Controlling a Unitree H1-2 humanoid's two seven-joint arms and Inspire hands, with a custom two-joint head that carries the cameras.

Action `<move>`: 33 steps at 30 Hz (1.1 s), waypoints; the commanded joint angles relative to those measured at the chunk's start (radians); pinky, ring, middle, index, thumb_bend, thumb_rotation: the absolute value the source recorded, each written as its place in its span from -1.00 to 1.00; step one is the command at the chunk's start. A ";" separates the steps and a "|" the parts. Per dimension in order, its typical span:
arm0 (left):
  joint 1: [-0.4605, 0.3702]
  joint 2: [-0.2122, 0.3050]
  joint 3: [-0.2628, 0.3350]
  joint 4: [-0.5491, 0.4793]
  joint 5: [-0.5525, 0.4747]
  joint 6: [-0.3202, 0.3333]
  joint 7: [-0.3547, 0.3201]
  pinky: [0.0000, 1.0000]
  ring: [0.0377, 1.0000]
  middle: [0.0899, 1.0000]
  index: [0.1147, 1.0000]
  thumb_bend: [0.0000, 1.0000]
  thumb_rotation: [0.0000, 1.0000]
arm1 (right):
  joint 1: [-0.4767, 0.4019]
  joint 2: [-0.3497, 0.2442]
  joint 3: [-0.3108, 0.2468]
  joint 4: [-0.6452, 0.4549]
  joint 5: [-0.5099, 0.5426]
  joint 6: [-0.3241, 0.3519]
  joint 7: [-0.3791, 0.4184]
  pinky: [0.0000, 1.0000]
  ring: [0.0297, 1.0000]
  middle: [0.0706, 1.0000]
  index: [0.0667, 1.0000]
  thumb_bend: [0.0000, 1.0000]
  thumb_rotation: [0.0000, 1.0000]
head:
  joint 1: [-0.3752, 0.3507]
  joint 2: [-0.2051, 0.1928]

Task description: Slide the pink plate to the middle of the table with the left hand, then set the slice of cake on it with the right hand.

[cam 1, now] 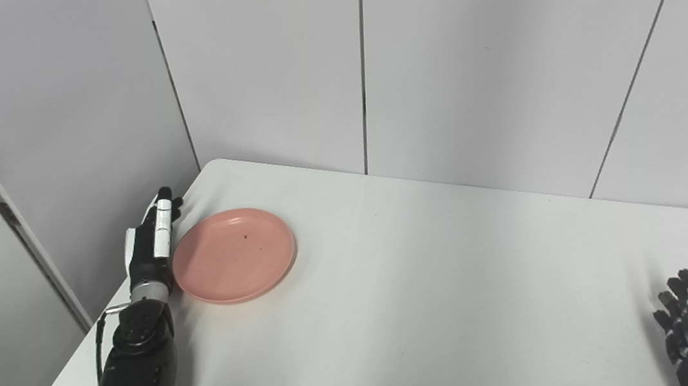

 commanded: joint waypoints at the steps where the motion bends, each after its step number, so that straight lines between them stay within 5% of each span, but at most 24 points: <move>1: -0.024 -0.024 -0.024 -0.007 -0.033 0.036 -0.065 0.87 0.77 0.68 0.67 0.76 1.00 | -0.021 -0.008 -0.001 -0.033 -0.001 -0.004 0.005 1.00 1.00 1.00 1.00 -0.35 0.92 | -0.001 0.000; 15: -0.072 -0.062 -0.010 0.107 -0.192 -0.001 -0.196 0.64 0.66 0.61 0.61 0.81 1.00 | -0.026 -0.005 -0.001 -0.031 -0.005 -0.003 0.001 1.00 1.00 1.00 1.00 -0.32 0.92 | -0.008 0.005; 33: -0.090 -0.103 -0.027 0.125 -0.237 0.041 -0.328 0.68 0.68 0.61 0.58 0.83 1.00 | -0.021 0.007 0.000 -0.051 -0.008 0.007 -0.008 1.00 1.00 1.00 1.00 -0.30 0.87 | -0.049 0.017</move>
